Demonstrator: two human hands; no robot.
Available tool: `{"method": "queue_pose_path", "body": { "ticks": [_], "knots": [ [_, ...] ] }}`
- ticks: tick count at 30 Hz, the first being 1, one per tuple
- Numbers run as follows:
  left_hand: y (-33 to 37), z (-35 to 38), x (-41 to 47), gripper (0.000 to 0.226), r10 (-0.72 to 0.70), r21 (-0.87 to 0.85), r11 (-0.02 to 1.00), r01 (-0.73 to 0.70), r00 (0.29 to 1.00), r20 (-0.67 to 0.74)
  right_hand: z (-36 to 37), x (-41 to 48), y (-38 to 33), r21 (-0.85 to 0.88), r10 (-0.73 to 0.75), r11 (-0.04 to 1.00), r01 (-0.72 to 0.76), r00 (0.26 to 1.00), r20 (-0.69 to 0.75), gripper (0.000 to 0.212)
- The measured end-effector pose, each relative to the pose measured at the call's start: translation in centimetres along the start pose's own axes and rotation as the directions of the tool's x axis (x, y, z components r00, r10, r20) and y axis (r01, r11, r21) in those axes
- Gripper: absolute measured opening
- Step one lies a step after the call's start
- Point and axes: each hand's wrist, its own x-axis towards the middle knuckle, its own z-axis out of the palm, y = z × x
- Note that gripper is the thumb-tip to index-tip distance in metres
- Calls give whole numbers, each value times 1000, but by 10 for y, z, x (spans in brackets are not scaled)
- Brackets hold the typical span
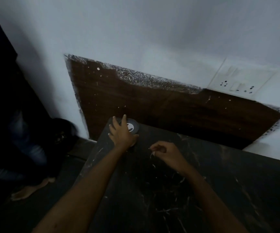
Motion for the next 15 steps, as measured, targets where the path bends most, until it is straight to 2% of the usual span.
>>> {"method": "queue_pose_path", "body": {
  "ticks": [3,5,8,10,13,15],
  "knots": [
    [-19,11,13,99,-29,-103,994,36,997,69,7,1,1,21,25,999,-25,1000,-6,21],
    [-27,17,14,93,26,-201,979,-15,998,50,6,1,3,28,22,999,-21,1000,-15,21],
    [-28,20,7,81,90,-256,962,-89,996,-8,-1,-5,5,24,19,1000,-18,1000,-11,22],
    [-25,19,-2,76,100,-330,939,-96,995,-6,-8,-12,7,25,-16,1000,18,997,-71,20],
    [-16,9,-22,70,159,-528,843,-103,985,62,-21,-30,7,9,-92,995,95,979,-183,21],
    [-5,-2,-43,65,256,-630,770,-105,954,155,-29,-49,11,-14,-151,988,152,963,-224,30]
  ]
}}
